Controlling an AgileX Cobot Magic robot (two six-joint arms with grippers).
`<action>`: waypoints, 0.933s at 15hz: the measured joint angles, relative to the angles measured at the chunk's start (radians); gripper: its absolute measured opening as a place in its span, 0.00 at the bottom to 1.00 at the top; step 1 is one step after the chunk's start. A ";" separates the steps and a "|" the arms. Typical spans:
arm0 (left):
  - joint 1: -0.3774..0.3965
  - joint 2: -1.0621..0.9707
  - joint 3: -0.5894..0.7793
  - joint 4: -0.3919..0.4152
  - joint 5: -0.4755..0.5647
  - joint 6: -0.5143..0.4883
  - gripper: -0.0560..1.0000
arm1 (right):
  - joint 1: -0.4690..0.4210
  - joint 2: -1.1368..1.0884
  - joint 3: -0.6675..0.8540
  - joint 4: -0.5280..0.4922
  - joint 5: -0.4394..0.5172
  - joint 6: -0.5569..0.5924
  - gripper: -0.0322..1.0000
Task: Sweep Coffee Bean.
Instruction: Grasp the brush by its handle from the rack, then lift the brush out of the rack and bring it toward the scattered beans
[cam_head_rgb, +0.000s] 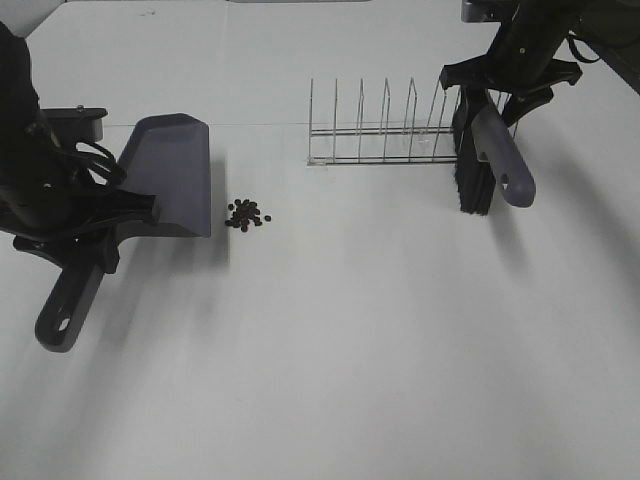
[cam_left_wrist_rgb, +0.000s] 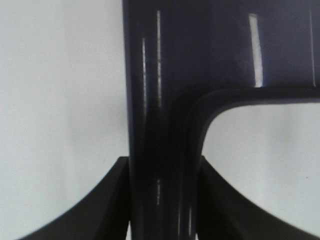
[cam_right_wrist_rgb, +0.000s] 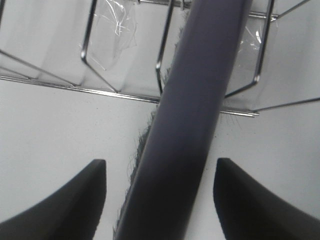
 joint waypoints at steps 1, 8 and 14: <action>0.000 0.000 0.000 0.000 0.000 0.001 0.36 | 0.000 0.011 0.000 0.000 0.000 0.001 0.52; 0.000 0.000 0.000 0.000 0.000 0.001 0.36 | -0.002 0.032 -0.003 -0.017 0.020 0.051 0.31; 0.000 0.000 0.000 0.000 0.000 0.001 0.36 | -0.002 0.037 -0.190 -0.018 0.121 0.079 0.31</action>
